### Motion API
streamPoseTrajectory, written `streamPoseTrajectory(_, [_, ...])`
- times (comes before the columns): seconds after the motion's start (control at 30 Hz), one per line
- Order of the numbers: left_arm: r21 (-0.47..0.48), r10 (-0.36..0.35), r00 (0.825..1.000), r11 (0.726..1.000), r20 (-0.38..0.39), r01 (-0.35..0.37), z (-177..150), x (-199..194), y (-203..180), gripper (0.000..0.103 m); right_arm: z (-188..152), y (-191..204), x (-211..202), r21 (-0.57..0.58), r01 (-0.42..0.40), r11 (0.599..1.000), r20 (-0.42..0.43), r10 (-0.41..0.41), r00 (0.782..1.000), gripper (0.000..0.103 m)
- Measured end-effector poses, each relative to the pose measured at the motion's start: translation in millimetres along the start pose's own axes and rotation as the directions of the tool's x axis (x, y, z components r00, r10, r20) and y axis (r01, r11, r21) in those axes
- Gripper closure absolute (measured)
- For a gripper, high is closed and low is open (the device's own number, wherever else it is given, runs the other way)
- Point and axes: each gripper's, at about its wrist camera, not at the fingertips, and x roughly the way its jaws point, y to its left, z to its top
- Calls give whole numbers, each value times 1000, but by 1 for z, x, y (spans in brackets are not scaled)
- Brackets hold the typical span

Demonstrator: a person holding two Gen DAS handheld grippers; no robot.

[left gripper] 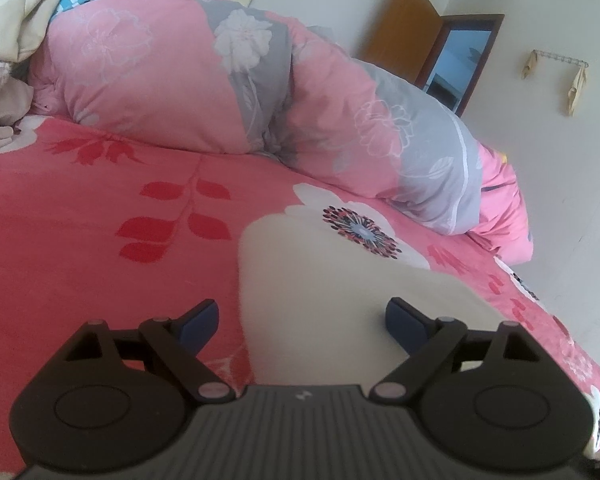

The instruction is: Fold towel

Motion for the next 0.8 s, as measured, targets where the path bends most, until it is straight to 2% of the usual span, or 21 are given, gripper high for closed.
streamPoseTrajectory(0.3, [74,-6,1000,997,-11,7,3,1,-21,12,4,20,-9,-143,-13,990,103,28,994,93])
streamPoseTrajectory(0.47, [116,-2,1000,993,-13,4,1,2,-29,12,9,12,-13,-120,-13,993,115,27,993,93])
streamPoseTrajectory(0.7, [119,3,1000,993,-18,-1,0,-1,-30,12,2,-17,-12,-4,2,1000,75,-1,997,94])
streamPoseTrajectory(0.8, [127,-5,1000,992,-5,5,1,-10,-31,12,2,-17,-11,-10,-7,1000,67,8,998,94])
